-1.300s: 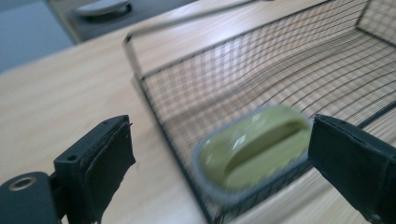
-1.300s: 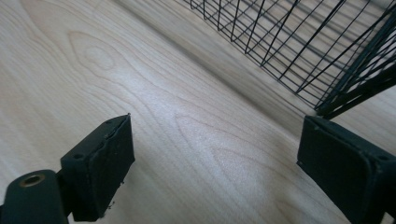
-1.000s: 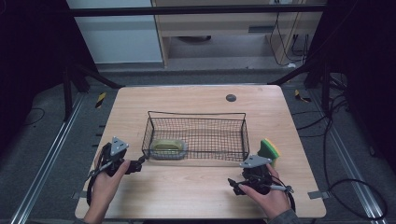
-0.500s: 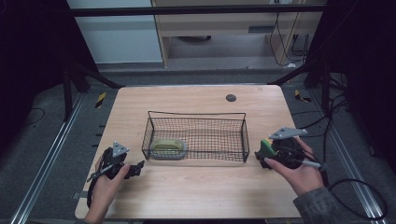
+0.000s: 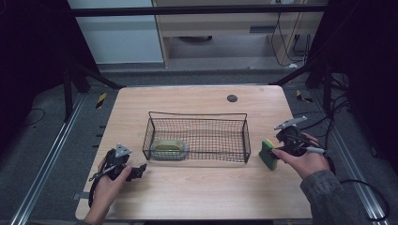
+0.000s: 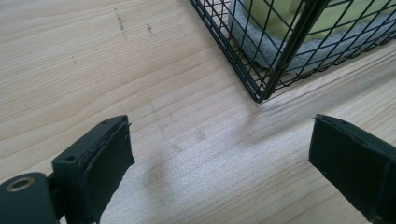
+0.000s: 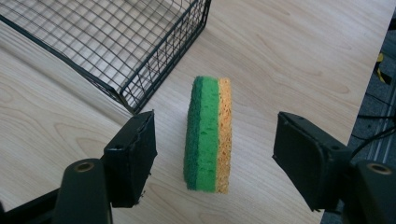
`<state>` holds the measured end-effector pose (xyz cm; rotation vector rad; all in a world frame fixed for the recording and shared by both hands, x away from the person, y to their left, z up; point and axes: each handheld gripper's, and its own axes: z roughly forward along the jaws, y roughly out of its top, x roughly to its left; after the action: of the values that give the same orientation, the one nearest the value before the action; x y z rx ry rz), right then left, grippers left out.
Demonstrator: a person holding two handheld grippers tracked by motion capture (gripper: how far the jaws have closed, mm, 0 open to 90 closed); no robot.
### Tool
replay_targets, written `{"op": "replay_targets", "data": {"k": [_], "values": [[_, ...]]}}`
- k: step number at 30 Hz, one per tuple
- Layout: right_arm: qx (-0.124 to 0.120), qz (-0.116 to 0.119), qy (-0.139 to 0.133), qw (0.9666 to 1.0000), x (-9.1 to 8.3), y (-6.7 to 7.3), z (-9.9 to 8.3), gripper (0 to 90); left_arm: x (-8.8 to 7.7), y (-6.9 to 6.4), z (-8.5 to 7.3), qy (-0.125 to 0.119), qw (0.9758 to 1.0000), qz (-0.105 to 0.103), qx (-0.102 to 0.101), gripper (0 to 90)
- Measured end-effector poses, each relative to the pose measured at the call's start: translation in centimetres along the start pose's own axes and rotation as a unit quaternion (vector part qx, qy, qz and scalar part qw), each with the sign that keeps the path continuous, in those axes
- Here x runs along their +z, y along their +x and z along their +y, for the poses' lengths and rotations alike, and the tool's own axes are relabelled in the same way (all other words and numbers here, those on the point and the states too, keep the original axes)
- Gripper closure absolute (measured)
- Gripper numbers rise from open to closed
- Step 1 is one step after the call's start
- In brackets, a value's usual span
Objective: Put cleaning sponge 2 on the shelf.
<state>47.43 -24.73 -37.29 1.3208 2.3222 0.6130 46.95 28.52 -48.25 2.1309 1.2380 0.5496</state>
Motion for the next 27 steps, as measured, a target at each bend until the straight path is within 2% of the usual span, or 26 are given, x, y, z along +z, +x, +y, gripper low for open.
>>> {"op": "replay_targets", "data": {"k": [9, 18, 23, 27], "values": [[0.001, 0.005, 0.025, 0.9997, 1.0, -0.2, -0.2, 33.3, 0.7, 0.0, -0.1, 0.015, 0.9999, -0.004, 0.006, 5.2], [0.000, 0.013, 0.037, 0.9992, 1.7, -0.3, -0.2, 33.7, 1.2, 0.1, -0.3, 0.029, 0.9995, -0.007, 0.000, 4.7], [0.003, 0.018, 0.056, 0.9983, 2.9, -0.6, 0.0, 36.1, 1.5, 0.2, -0.5, 0.043, 0.9990, -0.009, -0.001, 4.7], [0.001, 0.021, 0.070, 0.9973, 3.9, -0.6, 0.2, 36.3, 1.5, 0.4, -0.6, 0.041, 0.9990, -0.012, -0.008, 4.2]]}}
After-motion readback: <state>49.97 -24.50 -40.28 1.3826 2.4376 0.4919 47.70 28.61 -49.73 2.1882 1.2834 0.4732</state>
